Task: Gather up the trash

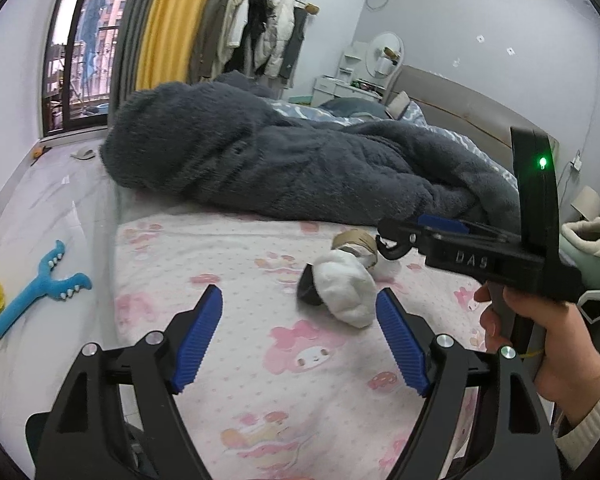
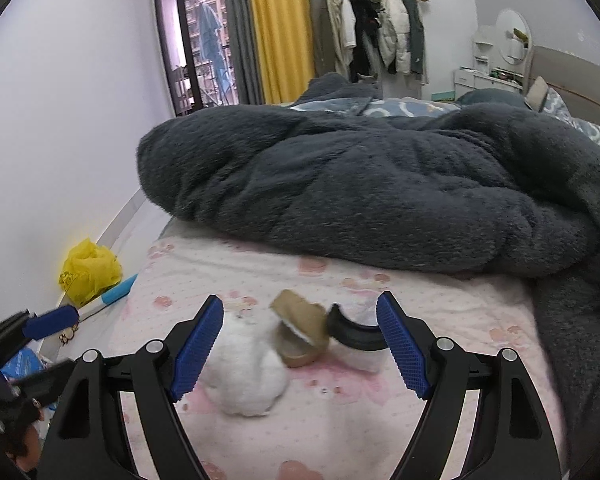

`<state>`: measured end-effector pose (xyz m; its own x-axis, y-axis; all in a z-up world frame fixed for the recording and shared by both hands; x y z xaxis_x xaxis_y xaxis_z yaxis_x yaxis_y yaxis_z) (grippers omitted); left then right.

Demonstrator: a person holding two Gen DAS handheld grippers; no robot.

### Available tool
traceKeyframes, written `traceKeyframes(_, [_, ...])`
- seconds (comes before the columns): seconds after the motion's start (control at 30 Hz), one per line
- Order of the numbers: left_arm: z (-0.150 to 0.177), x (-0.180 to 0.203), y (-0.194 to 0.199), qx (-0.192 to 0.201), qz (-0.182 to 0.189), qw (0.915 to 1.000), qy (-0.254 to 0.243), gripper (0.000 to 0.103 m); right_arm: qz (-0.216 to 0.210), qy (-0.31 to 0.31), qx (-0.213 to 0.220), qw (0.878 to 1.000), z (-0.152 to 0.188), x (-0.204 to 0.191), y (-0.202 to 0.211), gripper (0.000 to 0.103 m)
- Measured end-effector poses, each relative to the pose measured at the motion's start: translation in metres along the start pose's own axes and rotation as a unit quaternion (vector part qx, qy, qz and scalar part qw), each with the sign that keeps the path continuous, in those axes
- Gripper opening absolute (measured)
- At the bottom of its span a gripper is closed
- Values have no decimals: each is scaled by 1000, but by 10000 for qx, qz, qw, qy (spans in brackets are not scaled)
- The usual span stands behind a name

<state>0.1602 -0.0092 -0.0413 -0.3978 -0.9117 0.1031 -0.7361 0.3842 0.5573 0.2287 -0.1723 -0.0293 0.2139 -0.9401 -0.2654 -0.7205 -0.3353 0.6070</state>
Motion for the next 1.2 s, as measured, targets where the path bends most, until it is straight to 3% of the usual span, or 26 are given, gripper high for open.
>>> traceKeyframes(0.53, [-6,27,-53,-199,197,9992,-292,81,-133,-383,-167,9990,-6,42,-10,80])
traceKeyframes(0.73, [-6,30,-73,-347,191,9986,-352,78,-274,-669,-357,9967,-3,57,-18,67])
traceKeyframes(1.2, [-3,37,-103,-598,238,9967,-492,52,-455,-1181,-723,9893,10,82,-32,31])
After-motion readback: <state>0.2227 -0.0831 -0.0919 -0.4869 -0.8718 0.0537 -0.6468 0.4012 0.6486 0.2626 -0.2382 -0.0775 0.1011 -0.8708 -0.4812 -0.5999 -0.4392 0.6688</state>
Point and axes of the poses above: each gripper's, at about its wrist camera, not at the fingertips, and y roughly against the way its jaws point, x to its right, z to its underside, the point moved 4 cm from there along -y, roughly the way its jaws point, and after that the axes turned 10 degrees about -y, right-handed, at the moved point
